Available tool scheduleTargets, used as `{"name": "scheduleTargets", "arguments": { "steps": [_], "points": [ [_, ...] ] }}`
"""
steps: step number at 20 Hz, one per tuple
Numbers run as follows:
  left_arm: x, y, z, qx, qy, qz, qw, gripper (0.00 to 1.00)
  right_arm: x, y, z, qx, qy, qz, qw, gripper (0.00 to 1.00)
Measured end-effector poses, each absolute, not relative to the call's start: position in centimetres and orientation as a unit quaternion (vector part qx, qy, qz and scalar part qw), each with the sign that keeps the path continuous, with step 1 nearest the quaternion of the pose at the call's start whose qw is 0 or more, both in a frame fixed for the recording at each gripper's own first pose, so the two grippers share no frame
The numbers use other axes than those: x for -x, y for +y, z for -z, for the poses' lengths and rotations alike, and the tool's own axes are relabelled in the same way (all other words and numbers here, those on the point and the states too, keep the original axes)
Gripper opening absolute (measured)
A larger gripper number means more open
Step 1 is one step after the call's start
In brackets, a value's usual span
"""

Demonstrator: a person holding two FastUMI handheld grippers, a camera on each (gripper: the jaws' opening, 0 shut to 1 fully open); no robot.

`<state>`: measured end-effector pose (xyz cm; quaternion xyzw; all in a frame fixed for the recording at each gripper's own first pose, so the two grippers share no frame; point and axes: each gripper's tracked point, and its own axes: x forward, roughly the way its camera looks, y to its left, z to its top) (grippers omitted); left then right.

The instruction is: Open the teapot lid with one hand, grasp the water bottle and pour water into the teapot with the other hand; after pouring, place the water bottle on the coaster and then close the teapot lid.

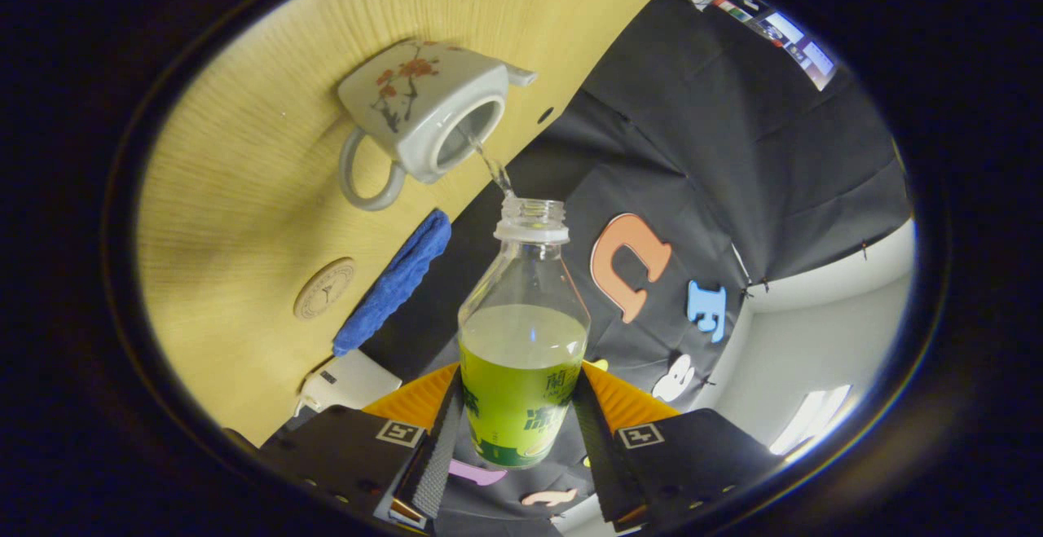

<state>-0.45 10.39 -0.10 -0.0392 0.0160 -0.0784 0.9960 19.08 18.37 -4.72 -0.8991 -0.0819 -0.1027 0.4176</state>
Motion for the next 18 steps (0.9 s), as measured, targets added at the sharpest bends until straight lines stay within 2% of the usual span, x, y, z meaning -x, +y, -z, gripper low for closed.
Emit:
{"name": "scheduleTargets", "arguments": {
  "steps": [10,16,18],
  "points": [
    [0.4,10.4,0.3,0.037,0.020,0.077,0.996,0.03,-19.3,19.4,3.6,0.911,-0.094,0.110,0.387,0.72],
    [0.2,10.5,0.3,0.035,0.022,0.074,0.996,0.03,-19.6,20.1,3.6,0.904,-0.096,0.113,0.401,0.71],
    [0.3,10.6,0.3,0.034,0.021,0.074,0.996,0.03,-19.9,19.8,4.2,0.896,-0.089,0.110,0.421,0.71]
  ]
}}
